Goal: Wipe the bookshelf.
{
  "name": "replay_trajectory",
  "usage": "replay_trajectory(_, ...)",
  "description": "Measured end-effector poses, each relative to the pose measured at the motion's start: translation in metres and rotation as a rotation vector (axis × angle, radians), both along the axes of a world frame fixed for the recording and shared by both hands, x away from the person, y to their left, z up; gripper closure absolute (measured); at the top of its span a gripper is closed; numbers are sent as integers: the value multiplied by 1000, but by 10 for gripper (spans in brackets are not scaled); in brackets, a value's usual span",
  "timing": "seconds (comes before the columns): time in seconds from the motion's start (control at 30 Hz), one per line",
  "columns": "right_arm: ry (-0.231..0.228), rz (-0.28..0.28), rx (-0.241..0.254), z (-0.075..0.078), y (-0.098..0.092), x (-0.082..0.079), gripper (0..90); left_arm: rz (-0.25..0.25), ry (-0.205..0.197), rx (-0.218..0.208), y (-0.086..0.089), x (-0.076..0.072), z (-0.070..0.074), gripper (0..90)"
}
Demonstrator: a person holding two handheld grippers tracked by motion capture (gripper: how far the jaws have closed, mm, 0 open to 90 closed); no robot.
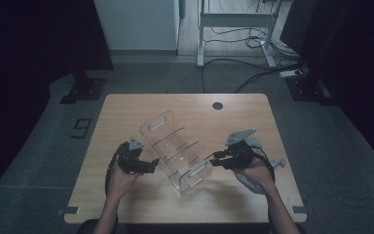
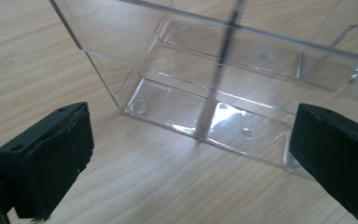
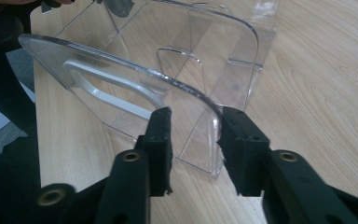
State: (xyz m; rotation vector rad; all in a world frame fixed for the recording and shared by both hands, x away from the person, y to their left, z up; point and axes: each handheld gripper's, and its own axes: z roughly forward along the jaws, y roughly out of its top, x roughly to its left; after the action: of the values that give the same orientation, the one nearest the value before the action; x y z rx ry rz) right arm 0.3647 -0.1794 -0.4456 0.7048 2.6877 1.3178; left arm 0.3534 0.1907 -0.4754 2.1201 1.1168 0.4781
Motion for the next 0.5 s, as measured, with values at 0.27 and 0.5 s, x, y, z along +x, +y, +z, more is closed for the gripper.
replay_trajectory(0.27, -18, 5, -15, 0, 7, -15, 755, -22, -1, -13, -5, -3, 3, 0)
replay_trajectory(0.5, -24, 9, -28, 0, 14, -26, 784, -33, -2, -16, -6, -4, 1, 0)
